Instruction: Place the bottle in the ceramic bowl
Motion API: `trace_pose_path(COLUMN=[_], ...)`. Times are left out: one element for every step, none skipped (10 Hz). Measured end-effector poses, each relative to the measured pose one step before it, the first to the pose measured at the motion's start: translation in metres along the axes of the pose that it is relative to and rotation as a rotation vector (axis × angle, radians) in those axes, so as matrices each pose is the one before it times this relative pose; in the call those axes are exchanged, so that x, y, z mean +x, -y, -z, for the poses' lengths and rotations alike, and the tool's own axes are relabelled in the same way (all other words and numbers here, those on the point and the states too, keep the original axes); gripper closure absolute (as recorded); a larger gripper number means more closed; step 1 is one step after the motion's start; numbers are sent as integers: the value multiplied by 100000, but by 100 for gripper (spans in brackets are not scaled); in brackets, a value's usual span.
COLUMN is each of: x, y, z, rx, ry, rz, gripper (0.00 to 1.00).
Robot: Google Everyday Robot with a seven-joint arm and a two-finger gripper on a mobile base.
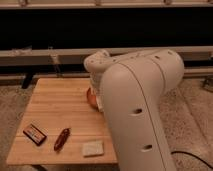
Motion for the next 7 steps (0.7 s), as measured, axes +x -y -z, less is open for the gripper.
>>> trace_pose_path(x=[-352, -84, 227, 58, -8, -225, -70], y=[-66, 84, 145, 223, 51, -128, -85], z=[47, -15, -198, -80, -16, 148, 47], rx=[-108, 31, 173, 238, -19, -139, -103], ry=[481, 90, -476, 113, 119, 412, 99], rz=[226, -20, -137, -180, -78, 97, 59], gripper=[14, 14, 14, 14, 14, 14, 14])
